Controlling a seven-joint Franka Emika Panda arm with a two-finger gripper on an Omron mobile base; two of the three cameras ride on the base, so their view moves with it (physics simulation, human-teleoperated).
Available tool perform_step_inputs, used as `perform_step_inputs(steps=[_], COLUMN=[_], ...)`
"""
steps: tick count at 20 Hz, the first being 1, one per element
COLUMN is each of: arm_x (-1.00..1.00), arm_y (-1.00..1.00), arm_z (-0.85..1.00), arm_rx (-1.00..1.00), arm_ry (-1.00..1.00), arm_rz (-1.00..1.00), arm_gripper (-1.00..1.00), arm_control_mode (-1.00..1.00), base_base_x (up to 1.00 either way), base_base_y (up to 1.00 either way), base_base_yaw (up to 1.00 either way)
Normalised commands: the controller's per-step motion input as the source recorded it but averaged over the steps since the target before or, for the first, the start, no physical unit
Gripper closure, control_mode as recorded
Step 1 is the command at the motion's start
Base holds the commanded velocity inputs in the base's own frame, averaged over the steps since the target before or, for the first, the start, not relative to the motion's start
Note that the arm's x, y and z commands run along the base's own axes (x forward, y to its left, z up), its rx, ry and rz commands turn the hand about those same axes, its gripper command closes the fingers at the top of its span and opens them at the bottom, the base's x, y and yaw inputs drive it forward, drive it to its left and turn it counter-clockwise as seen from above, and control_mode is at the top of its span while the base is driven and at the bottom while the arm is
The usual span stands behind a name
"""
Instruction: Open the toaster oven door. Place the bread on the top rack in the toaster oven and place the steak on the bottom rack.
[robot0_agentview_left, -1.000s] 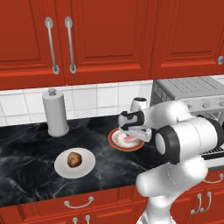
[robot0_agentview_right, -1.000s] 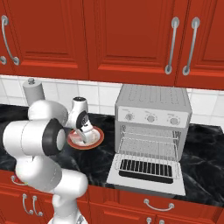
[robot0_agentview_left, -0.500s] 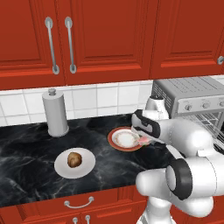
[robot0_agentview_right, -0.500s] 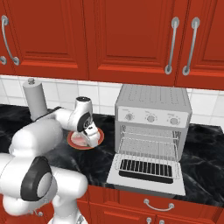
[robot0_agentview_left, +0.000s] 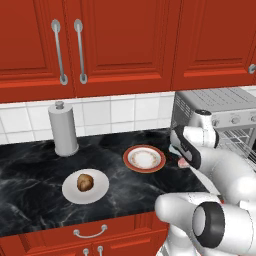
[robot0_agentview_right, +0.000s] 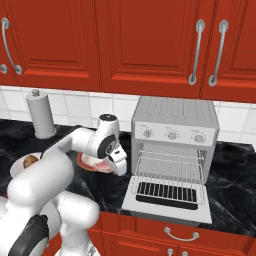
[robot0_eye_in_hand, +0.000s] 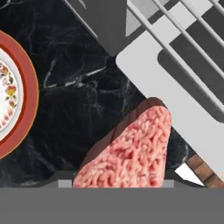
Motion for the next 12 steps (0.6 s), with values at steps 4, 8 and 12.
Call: perform_step_inputs(steps=[4,8,12], arm_x=[-0.06,0.00,0.02], arm_y=[-0.70,-0.69,-0.69], arm_z=[0.14,0.11,0.12], arm_rx=[0.00,0.00,0.00], arm_ry=[0.00,0.00,0.03], arm_rz=[0.00,0.00,0.00], arm_gripper=[1.00,1.00,1.00], arm_control_mode=[-1.00,-1.00,-1.00], base_base_x=[0.00,0.00,0.00], base_base_y=[0.00,0.00,0.00], base_base_yaw=[0.00,0.00,0.00])
